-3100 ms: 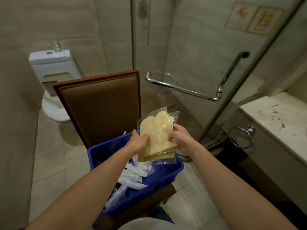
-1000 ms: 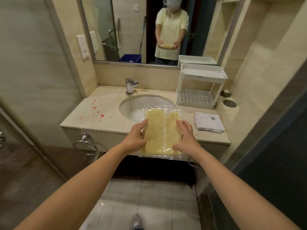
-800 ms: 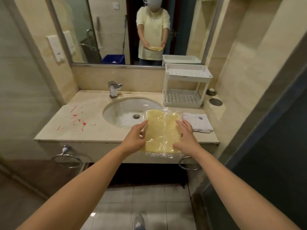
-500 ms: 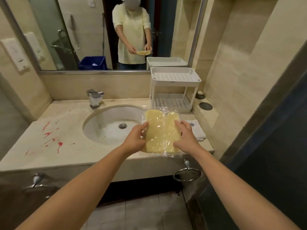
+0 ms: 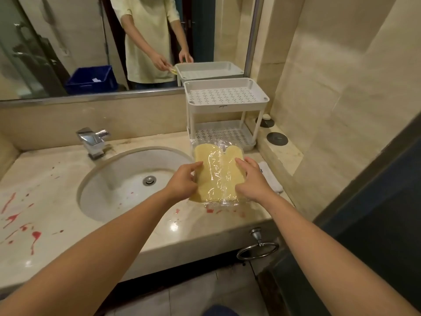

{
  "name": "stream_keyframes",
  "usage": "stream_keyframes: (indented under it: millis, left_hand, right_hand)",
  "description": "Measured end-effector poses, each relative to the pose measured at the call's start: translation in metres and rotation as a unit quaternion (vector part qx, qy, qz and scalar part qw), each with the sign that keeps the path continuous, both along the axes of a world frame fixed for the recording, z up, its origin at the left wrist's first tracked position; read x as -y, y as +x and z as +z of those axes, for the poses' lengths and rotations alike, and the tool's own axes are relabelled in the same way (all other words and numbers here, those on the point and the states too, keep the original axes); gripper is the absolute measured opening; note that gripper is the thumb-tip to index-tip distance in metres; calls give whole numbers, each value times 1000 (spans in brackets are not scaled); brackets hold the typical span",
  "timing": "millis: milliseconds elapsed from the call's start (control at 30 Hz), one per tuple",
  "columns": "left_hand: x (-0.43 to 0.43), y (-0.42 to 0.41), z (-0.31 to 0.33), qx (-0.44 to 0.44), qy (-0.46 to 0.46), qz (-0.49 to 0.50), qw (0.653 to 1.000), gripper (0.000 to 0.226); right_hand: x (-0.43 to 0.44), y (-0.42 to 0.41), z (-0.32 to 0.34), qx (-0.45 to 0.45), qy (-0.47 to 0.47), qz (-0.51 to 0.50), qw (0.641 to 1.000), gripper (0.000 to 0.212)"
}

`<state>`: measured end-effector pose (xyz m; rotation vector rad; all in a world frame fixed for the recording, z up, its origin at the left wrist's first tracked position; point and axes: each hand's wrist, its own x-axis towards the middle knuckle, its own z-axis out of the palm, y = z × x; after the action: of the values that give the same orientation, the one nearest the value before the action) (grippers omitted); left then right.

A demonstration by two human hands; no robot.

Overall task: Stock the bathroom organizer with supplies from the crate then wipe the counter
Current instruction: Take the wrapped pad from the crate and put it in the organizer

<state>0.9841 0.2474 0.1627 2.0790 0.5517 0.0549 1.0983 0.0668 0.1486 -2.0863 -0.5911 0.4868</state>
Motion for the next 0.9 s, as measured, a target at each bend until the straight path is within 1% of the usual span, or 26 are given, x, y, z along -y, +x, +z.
stream_keyframes:
  millis: [100, 233, 400, 467, 567, 700, 800, 867, 900]
  left_hand:
    - [-2, 23, -11, -15, 2, 18, 1000, 75]
    - [-10, 63, -29, -22, 29, 34, 999, 75]
    - [-25, 122, -53, -23, 33, 70, 997, 66]
    - [-30, 130, -50, -17, 44, 75, 996, 68]
    - [-42, 164, -62, -21, 60, 83, 995, 69]
    - [-61, 200, -78, -22, 87, 99, 991, 54]
    - [-75, 221, -84, -47, 121, 94, 987, 56]
    - [-84, 237, -89, -78, 129, 92, 984, 63]
    - [-87, 244, -91, -86, 135, 89, 983, 62]
  right_hand:
    - [-6, 24, -9, -2, -4, -1, 1000, 89]
    - [-20, 63, -27, -26, -2, 0, 1000, 87]
    - [-45, 126, -50, -40, -27, 17, 999, 86]
    - [-51, 135, -48, -34, -22, 20, 999, 86]
    - [-67, 172, -61, -35, -19, 22, 999, 87]
    - [-93, 211, -70, -25, -28, 41, 998, 90]
    - [-114, 234, -73, -30, -33, 50, 998, 87]
    - [-128, 250, -76, -26, -52, 57, 997, 83]
    - [-135, 257, -77, -21, -65, 64, 996, 81]
